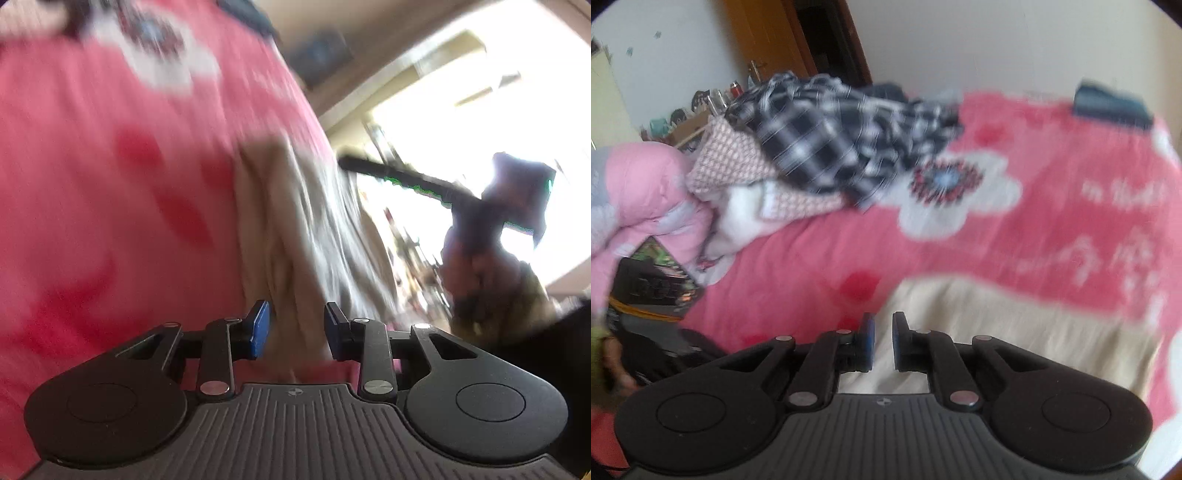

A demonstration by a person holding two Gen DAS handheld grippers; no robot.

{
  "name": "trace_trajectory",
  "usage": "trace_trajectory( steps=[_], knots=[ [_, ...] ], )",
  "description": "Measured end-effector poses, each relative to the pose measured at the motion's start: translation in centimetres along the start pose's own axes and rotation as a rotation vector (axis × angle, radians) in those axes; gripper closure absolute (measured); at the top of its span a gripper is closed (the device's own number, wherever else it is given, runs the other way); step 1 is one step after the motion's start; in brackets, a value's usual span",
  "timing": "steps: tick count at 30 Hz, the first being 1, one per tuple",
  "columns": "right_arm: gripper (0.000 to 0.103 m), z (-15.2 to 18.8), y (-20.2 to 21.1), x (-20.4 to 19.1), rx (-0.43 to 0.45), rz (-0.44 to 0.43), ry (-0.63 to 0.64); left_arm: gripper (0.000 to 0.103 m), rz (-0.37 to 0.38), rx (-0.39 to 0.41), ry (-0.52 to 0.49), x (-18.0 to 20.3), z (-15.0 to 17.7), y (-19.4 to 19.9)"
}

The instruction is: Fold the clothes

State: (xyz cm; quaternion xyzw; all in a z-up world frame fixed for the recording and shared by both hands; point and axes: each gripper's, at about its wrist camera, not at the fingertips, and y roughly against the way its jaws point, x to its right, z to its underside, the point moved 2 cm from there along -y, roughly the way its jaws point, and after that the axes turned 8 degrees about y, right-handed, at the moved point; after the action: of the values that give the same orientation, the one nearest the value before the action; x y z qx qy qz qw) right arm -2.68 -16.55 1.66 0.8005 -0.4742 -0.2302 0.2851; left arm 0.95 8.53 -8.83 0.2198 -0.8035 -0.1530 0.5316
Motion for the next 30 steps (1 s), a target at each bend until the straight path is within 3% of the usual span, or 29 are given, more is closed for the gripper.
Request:
trace_trajectory(
  steps=[3, 5, 10, 16, 24, 28, 30],
  knots=[
    [0.092, -0.7, -1.0, 0.6, -0.002, 0.083, 0.039, 0.069, -0.013, 0.206, 0.03, 1.6, -2.1, -0.5],
    [0.092, -0.8, -1.7, 1.0, -0.006, 0.118, 0.032, 0.067, -0.024, 0.283, 0.024, 2.9, -3.2, -2.2],
    [0.092, -0.8, -2.4, 2.0, -0.007, 0.164, -0.014, 0.067, -0.159, 0.252, -0.086, 5.1, -4.9, -6.5],
    [0.092, 0.1, -2.2, 3.4, -0.016, 0.165, -0.069, 0.066, -0.265, 0.234, -0.198, 5.3, -4.1, -5.9],
    [0.092, 0.9, -2.3, 3.9, -0.023, 0.151, -0.115, 0.066, -0.316, 0.125, -0.288, 5.5, -4.8, -8.6],
    [0.092, 0.9, -1.8, 4.1, -0.009, 0.149, -0.133, 0.067, -0.294, 0.098, -0.237, 4.9, -5.4, -9.0],
    [0.092, 1.1, -1.5, 4.2, -0.004, 0.15, -0.142, 0.079, -0.26, 0.088, -0.19, 4.3, -5.8, -8.9]
  ],
)
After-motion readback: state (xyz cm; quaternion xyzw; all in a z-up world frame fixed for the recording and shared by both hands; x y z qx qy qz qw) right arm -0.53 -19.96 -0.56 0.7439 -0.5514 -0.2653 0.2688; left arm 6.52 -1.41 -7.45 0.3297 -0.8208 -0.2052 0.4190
